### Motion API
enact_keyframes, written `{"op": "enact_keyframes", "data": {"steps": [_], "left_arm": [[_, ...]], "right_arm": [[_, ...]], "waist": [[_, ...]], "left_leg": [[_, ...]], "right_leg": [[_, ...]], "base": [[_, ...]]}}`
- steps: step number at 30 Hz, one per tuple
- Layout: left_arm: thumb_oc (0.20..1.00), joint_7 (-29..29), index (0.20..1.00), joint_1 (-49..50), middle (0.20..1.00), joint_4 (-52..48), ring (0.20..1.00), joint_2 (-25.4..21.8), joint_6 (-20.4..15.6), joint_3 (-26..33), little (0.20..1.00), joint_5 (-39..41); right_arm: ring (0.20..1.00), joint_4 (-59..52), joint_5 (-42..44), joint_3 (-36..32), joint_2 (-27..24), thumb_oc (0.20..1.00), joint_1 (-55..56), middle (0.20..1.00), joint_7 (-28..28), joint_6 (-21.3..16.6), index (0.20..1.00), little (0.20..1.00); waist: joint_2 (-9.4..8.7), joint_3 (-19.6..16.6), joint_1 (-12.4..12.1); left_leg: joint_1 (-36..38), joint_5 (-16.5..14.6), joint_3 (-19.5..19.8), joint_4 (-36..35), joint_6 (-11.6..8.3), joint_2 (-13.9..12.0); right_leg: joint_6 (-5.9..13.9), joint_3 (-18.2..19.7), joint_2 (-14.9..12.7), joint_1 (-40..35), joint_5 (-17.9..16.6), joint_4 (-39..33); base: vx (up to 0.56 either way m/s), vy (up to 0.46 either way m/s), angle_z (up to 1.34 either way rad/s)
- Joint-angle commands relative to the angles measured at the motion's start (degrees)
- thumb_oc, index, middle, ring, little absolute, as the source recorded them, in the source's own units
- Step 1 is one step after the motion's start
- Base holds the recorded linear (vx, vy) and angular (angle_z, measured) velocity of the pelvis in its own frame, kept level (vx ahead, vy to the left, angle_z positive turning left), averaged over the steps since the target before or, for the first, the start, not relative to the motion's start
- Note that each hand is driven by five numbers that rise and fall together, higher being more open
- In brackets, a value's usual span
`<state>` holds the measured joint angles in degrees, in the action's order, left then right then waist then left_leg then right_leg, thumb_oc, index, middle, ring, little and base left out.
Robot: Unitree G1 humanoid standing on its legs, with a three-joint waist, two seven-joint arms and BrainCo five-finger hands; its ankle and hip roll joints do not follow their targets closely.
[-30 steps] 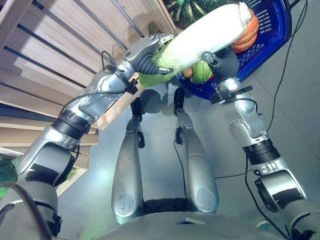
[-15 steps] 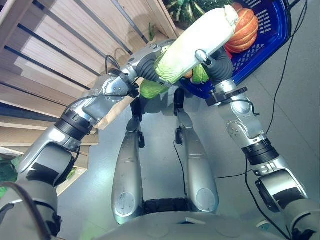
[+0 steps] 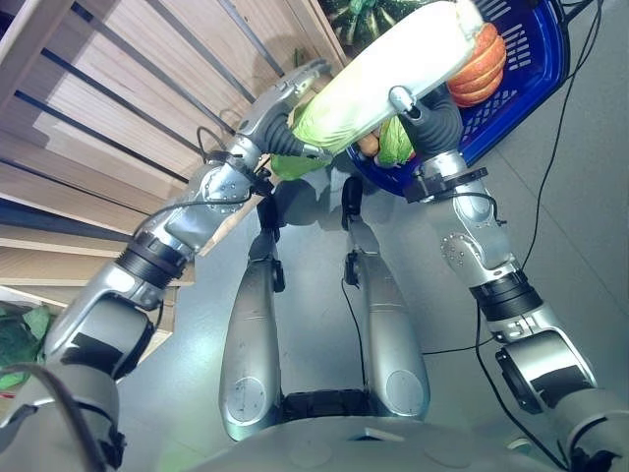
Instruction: Pick up fruits and vegetables into the basket
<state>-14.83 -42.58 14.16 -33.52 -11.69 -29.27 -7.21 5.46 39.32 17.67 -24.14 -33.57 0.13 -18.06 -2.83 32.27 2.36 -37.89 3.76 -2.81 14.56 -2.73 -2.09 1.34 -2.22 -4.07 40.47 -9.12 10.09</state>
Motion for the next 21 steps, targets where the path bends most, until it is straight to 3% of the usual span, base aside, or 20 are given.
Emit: {"op": "enact_keyframes", "data": {"steps": [1,6,10,21], "left_arm": [[1.000,-7.51,1.000,1.87,1.000,-0.36,1.000,0.92,-4.68,6.03,1.000,2.38],[1.000,-13.60,1.000,4.51,1.000,1.19,1.000,3.75,-6.85,11.81,1.000,4.41],[1.000,-17.70,1.000,5.02,1.000,3.67,1.000,4.63,-8.88,14.28,1.000,5.25],[1.000,-22.26,1.000,1.96,1.000,15.08,1.000,5.32,-8.73,13.85,1.000,9.43]], "right_arm": [[0.200,-6.23,-0.30,-4.54,1.59,0.200,1.56,0.200,-0.68,-6.74,0.200,0.200],[0.200,-4.51,-1.83,-9.53,3.33,0.200,2.98,0.200,-5.07,-8.39,0.200,0.200],[0.200,-1.70,1.69,-12.56,2.74,0.200,3.10,0.200,-7.59,-9.90,0.200,0.200],[0.200,13.45,7.91,-16.31,-0.14,0.200,0.76,0.200,-13.63,-9.95,0.200,0.200]], "waist": [[0.23,-2.48,-1.19],[-0.18,-2.48,-1.34],[-0.28,-2.48,-1.30],[0.11,-2.48,-1.07]], "left_leg": [[0.41,0.95,1.86,-5.89,-0.09,1.04],[0.33,0.63,2.36,-5.34,0.01,1.40],[0.14,0.42,2.38,-4.91,-0.07,1.44],[-0.56,-0.02,2.11,-3.61,-0.29,1.50]], "right_leg": [[3.80,-4.16,1.85,-1.52,6.72,4.66],[3.61,-4.31,1.93,-1.47,6.66,5.03],[3.40,-4.44,1.95,-1.38,6.78,5.32],[3.15,-4.61,1.77,-0.65,6.77,6.08]], "base": [[0.00,0.000,0.00],[0.01,-0.026,0.02],[0.00,0.000,0.00],[0.00,0.000,0.00]]}}
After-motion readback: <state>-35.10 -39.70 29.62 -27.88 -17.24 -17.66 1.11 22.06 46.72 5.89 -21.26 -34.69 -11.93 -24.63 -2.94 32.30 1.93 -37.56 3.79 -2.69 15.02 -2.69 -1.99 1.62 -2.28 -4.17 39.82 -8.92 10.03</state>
